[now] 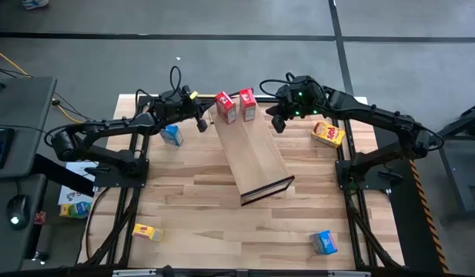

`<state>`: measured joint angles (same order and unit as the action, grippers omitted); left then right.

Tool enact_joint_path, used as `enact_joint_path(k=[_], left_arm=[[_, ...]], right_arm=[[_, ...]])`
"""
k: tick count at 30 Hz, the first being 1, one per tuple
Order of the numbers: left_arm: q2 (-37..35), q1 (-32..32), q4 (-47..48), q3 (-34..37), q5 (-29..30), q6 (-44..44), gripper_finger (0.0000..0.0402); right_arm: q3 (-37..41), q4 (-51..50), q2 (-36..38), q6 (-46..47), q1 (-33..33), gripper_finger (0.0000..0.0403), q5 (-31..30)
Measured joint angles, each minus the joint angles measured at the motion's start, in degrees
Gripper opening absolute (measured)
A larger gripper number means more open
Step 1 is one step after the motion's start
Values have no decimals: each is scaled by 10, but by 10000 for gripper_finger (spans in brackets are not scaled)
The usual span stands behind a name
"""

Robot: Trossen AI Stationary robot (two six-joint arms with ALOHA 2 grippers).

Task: Stack cereal on shelf
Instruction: Put the red cereal box aligned with the other red cereal box on the shelf

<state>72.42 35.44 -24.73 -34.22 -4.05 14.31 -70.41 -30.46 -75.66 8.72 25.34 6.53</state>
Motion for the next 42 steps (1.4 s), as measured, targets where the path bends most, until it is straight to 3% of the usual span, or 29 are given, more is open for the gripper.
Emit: enact_joint_path(k=[4, 9, 13, 16, 25, 42], left_arm=[[-9, 1, 24, 0, -21, -7, 0], [-39, 0, 41, 0, 28, -65, 0], [-41, -18, 39, 0, -16, -130, 0], [-36, -31, 39, 0, -12, -153, 0], [-31, -52, 2, 0, 18, -163, 0], [30, -34, -61, 0, 35, -172, 0]], right_arm=[[0, 0, 0, 0, 0, 0, 0], [0, 0, 0, -2, 0, 0, -1], [0, 1, 0, -12, 0, 0, -10], [0, 0, 0, -13, 0, 0, -19], [0, 0, 0, -13, 0, 0, -19], [0, 2, 0, -12, 0, 0, -19]])
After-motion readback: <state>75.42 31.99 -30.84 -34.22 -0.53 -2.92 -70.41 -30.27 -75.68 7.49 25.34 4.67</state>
